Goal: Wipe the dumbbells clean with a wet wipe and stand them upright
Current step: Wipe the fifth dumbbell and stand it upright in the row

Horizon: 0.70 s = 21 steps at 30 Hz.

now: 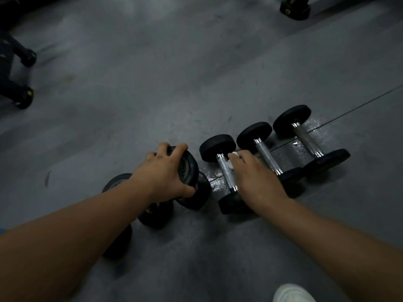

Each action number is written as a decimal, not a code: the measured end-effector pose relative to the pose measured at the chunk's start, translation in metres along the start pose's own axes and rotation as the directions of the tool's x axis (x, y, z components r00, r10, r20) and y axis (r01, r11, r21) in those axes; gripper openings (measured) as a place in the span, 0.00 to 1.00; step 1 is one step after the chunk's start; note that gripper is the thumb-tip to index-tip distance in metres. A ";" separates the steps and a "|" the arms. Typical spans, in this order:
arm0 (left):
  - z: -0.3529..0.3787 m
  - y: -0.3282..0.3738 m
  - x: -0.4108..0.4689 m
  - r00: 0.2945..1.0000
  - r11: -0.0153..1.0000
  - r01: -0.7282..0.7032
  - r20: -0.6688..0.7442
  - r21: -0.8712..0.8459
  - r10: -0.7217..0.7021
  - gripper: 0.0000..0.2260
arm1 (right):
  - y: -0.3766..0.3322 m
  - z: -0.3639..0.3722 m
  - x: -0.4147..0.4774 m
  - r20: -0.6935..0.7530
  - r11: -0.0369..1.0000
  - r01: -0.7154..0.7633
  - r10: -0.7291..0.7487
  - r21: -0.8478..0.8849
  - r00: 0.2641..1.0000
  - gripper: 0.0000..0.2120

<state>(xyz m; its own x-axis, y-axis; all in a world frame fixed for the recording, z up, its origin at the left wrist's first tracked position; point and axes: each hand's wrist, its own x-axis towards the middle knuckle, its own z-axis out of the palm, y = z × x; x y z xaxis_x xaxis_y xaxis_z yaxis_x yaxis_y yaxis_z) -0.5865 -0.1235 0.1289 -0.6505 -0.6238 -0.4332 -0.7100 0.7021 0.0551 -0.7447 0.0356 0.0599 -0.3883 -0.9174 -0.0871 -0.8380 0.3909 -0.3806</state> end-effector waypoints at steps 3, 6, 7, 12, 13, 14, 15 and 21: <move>0.007 -0.007 0.009 1.000 1.000 0.015 0.012 0.006 -0.015 0.50 | 0.010 0.012 0.013 0.076 0.999 -0.005 0.008 -0.034 0.997 0.18; 0.009 -0.001 0.001 0.989 0.997 -0.067 -0.132 0.025 0.069 0.46 | 0.010 0.019 0.035 0.122 0.999 -0.044 0.042 0.014 0.992 0.13; 0.016 0.005 -0.008 0.951 0.981 -0.187 -0.240 0.054 0.195 0.41 | 0.011 0.022 0.044 0.138 0.995 -0.086 0.079 0.046 0.987 0.11; 0.085 0.061 -0.062 0.970 0.916 -0.240 -0.037 -0.322 0.241 0.17 | 0.012 0.040 0.085 0.301 0.936 -0.340 0.300 0.090 0.905 0.16; 0.099 0.070 -0.060 0.990 0.858 -0.019 0.108 -0.514 0.087 0.16 | 0.011 0.044 0.090 0.350 0.925 -0.374 0.329 0.068 0.877 0.17; 0.109 0.076 -0.053 0.975 0.720 0.179 0.216 -0.670 -0.042 0.16 | 0.010 0.049 0.093 0.396 0.914 -0.403 0.354 0.046 0.847 0.19; 0.118 0.084 -0.042 0.953 0.546 0.296 0.279 -0.784 -0.117 0.17 | 0.010 0.054 0.096 0.430 0.904 -0.427 0.374 0.029 0.822 0.21; 0.151 0.130 0.001 0.873 0.004 0.385 0.363 -0.923 -0.326 0.52 | 0.010 0.065 0.107 0.464 0.823 -0.564 0.475 0.065 0.748 0.23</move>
<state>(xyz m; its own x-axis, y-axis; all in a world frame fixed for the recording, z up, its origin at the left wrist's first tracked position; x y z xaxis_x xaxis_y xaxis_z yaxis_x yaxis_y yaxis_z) -0.6384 0.0187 -0.0003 -0.2384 -0.6492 -0.7223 -0.5018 -0.5545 0.6639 -0.7695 -0.0635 -0.0134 -0.5108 -0.5350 -0.6730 -0.4460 0.8341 -0.3245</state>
